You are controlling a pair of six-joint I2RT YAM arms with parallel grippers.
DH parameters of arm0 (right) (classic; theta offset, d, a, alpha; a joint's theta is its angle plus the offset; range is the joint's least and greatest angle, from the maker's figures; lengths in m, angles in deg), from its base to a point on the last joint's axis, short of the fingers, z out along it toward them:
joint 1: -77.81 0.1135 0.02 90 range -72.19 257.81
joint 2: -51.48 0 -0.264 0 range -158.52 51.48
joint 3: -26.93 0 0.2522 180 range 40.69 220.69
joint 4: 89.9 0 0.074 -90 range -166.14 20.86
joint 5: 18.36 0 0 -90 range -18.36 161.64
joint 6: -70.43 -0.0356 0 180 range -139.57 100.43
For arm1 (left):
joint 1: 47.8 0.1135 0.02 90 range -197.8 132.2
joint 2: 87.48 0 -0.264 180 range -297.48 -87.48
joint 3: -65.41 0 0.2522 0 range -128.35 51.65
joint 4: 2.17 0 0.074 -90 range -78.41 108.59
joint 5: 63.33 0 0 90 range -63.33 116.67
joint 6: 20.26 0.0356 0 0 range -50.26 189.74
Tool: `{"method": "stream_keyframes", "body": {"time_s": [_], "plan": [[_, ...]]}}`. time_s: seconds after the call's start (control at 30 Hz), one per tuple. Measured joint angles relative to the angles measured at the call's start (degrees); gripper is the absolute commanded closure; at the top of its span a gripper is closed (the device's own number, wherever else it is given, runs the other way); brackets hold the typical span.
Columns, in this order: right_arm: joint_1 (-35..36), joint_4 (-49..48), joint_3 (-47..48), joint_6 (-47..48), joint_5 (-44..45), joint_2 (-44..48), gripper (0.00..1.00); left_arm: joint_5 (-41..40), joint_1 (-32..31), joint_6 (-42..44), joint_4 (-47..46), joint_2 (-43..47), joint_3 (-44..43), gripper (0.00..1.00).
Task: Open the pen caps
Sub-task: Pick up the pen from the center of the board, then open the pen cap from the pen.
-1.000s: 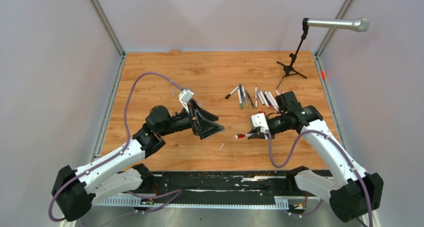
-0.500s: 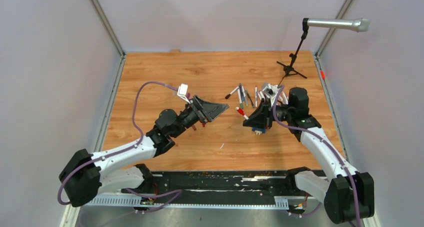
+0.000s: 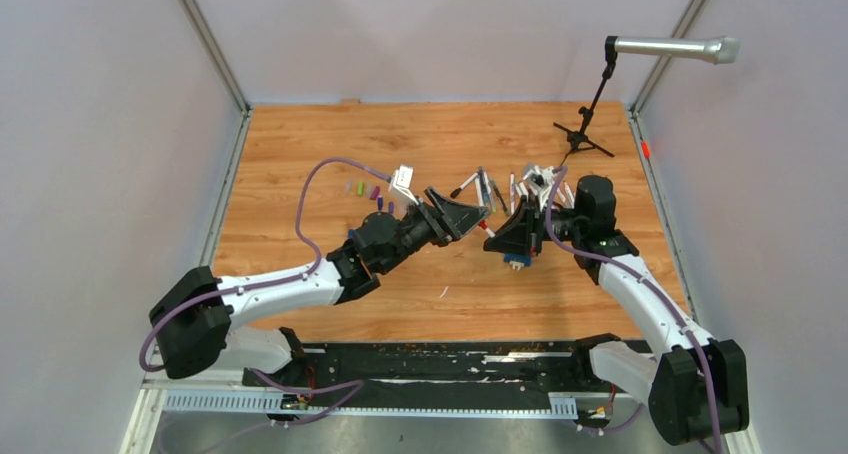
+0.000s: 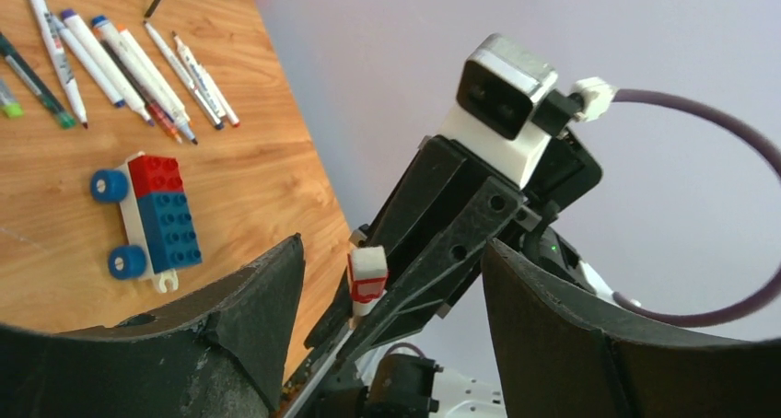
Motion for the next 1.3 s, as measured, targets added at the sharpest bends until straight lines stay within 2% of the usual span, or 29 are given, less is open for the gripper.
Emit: {"method": "stream_keyframes", "body": {"time_s": [0.37,0.43,0.53,0.67,0.8,1.0,1.17,1.3], "plan": [[0.85,0.17,-0.09,0.44,2.32,0.0,1.0,-2.84,-1.73,0.33,2.82,-4.33,-2.8,0.61],[0.87,0.26,-0.09,0.57,2.89,0.0,1.0,-3.26,-1.75,0.46,3.17,-4.33,-3.08,0.73],[1.2,0.28,-0.09,0.92,3.52,0.0,1.0,-4.31,-1.77,0.76,4.11,-4.35,-3.08,1.0],[1.7,0.55,-0.22,1.81,5.18,-0.22,1.0,-5.99,-2.01,1.55,5.88,-4.35,-3.89,1.0],[2.56,0.31,-0.39,4.55,6.95,-0.48,1.0,-9.2,-1.9,5.4,11.8,-3.85,-6.78,1.0],[4.09,-4.07,0.26,6.54,11.8,-1.27,1.0,-2.38,4.85,6.99,17.4,-3.06,-10.4,1.0],[3.72,-0.55,-2.8,5.84,6.84,-1.16,1.0,-14.78,19.52,9.07,15.74,1.88,-11.19,1.0],[3.76,0.61,-2.89,5.88,5.57,-1.16,1.0,-18.23,20.13,9.49,14.25,6.91,-10.23,1.0]]}}
